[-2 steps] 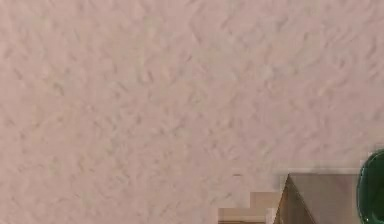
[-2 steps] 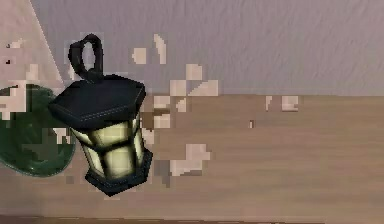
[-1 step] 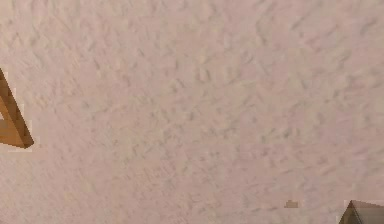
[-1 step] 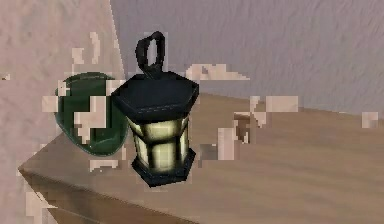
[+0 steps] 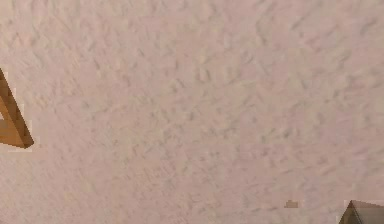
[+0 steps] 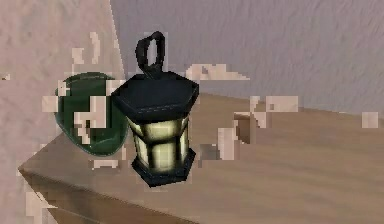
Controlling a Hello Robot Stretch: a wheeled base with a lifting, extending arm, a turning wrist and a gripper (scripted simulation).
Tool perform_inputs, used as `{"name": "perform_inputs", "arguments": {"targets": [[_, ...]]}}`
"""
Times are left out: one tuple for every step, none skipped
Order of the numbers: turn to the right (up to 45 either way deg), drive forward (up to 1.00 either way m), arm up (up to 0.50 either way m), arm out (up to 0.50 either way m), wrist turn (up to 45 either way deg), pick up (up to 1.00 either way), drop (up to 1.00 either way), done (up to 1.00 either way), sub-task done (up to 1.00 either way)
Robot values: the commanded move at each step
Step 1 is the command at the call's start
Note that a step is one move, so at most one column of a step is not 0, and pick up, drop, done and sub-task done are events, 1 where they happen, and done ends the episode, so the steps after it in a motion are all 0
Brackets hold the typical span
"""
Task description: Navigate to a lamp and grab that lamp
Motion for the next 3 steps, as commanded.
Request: {"name": "perform_inputs", "arguments": {"targets": [[0.0, 0.00, 0.38, 0.00, 0.0, 0.00, 0.00, 0.00, 0.00], [0.0, 0.00, 0.00, 0.06, 0.0, 0.00, 0.00, 0.00, 0.00], [0.0, 0.00, 0.00, 0.00, 45.0, 0.00, 0.00, 0.00, 0.00]]}}
